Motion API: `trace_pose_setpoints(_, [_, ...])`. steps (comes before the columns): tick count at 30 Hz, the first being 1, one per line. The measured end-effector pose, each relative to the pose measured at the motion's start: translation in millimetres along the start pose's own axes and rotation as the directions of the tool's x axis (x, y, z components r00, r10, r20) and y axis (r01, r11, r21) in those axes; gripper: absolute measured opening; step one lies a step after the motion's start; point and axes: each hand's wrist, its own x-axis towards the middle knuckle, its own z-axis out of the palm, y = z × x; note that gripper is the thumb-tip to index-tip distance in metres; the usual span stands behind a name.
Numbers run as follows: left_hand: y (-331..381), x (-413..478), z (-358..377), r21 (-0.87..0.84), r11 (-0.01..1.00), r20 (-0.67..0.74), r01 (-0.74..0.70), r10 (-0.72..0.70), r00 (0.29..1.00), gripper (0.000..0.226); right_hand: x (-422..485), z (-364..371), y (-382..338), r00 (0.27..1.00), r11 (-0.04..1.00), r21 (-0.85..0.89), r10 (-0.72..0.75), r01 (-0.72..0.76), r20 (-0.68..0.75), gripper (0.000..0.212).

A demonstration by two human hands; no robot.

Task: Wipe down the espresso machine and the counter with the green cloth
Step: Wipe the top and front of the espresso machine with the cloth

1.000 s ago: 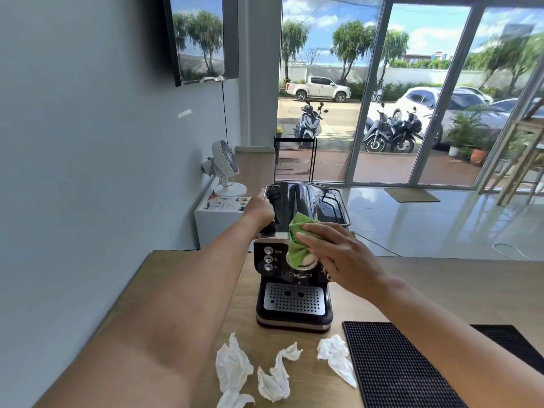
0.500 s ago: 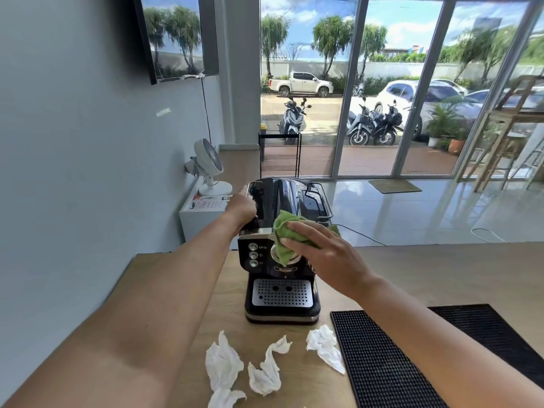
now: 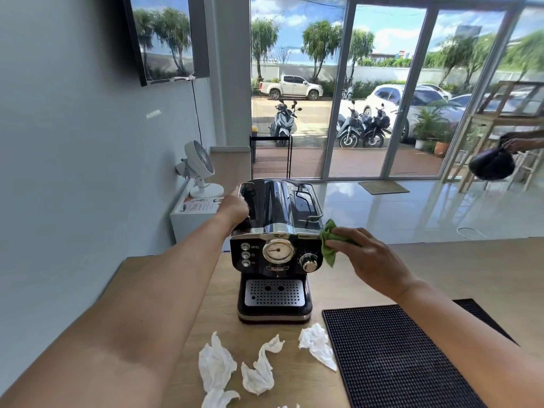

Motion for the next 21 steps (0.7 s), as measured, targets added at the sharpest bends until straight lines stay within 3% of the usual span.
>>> trace_pose_setpoints(2, [1, 0, 0, -0.03, 1.0, -0.019, 0.002, -0.002, 1.0, 0.054, 9, -14, 2, 0.976, 0.961, 0.194, 0.212, -0.198, -0.056, 0.039])
trace_pose_setpoints(5, [2, -2, 1, -0.013, 1.0, -0.044, 0.009, -0.01, 0.999, 0.055, 52, -39, -2, 0.809, 0.72, 0.545, 0.575, -0.429, -0.123, 0.036])
trace_pose_setpoints(7, [3, -2, 1, -0.012, 0.999, -0.048, 0.035, -0.035, 0.998, 0.055, 93, -44, -4, 0.75, 0.594, 0.658, 0.658, -0.463, -0.066, 0.031])
trace_pose_setpoints(11, [3, -5, 1, -0.025, 0.999, -0.023, 0.044, -0.045, 0.999, 0.054, 168, -31, -18, 0.747, 0.465, 0.667, 0.628, -0.583, 0.216, 0.034])
trace_pose_setpoints(13, [1, -5, 0, -0.03, 0.999, -0.015, 0.041, -0.041, 0.999, 0.054, 189, -6, -32, 0.737, 0.506, 0.536, 0.492, -0.675, 0.464, 0.035])
trace_pose_setpoints(15, [2, -6, -1, -0.013, 0.999, -0.024, 0.046, -0.047, 0.999, 0.053, 193, 26, -40, 0.649, 0.68, 0.267, 0.397, -0.683, 0.649, 0.048])
trace_pose_setpoints(17, [0, -3, -2, -0.013, 0.999, -0.032, 0.034, -0.034, 0.999, 0.052, 190, 44, -47, 0.61, 0.796, 0.044, 0.425, -0.603, 0.669, 0.06])
trace_pose_setpoints(21, [-1, -3, -2, -0.02, 1.0, -0.005, 0.021, -0.021, 1.0, 0.053, 175, 30, -51, 0.671, 0.909, 0.053, 0.265, -0.414, 0.692, 0.053])
